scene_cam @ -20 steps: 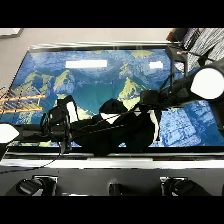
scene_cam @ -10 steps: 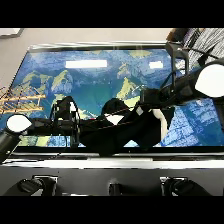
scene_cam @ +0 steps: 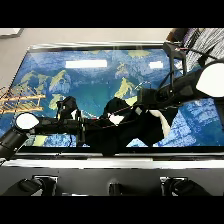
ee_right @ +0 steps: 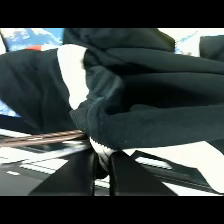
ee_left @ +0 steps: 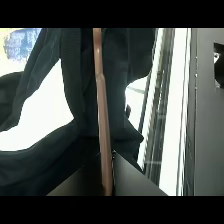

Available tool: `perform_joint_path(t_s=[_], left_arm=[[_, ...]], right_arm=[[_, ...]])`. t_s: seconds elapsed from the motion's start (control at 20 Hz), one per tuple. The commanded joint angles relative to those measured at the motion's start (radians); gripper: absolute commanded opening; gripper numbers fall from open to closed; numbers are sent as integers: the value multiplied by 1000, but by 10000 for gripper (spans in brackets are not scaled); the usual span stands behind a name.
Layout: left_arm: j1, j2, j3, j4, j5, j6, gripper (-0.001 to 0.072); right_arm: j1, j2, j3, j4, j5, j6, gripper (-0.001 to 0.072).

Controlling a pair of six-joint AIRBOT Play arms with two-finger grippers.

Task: Fold the clothes and pants, and hang the long-sleeved shirts on hangers.

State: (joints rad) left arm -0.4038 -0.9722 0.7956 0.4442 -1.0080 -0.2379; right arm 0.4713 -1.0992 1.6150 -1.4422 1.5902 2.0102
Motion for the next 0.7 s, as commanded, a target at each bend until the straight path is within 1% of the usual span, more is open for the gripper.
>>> perform_joint_path(t_s=[0.0, 0.15, 0.3, 0.35, 0.4, 0.45, 0.5, 0.55, 0.6, 0.65], left_arm=[[-27, -11, 0, 0, 34, 2, 29], [-43, -12, 0, -1, 34, 3, 29], [-46, -11, 0, -9, 34, 3, 28], [-46, -11, 0, -13, 34, 3, 28], [-46, -12, 0, -18, 34, 3, 28], [-46, -11, 0, -21, 34, 3, 28], [-46, -12, 0, -23, 34, 3, 28], [-46, -12, 0, -23, 35, 3, 28], [-46, -12, 0, -24, 35, 3, 28], [-46, -12, 0, -24, 39, 3, 28]], right_arm=[[0, 20, 2, 35, -11, 21, 66], [0, 24, 1, 2, -5, 21, 67], [0, 24, 1, -64, 2, 21, 119], [0, 24, 1, -67, 7, 20, 184], [0, 24, 1, -66, 12, 20, 315], [0, 24, 1, -66, 18, 20, 427], [0, 26, 1, -66, 31, 11, 488], [0, 29, 1, -66, 43, -7, 524], [0, 35, 1, -68, 54, -23, 557], [0, 46, 1, -76, 56, -35, 568]])
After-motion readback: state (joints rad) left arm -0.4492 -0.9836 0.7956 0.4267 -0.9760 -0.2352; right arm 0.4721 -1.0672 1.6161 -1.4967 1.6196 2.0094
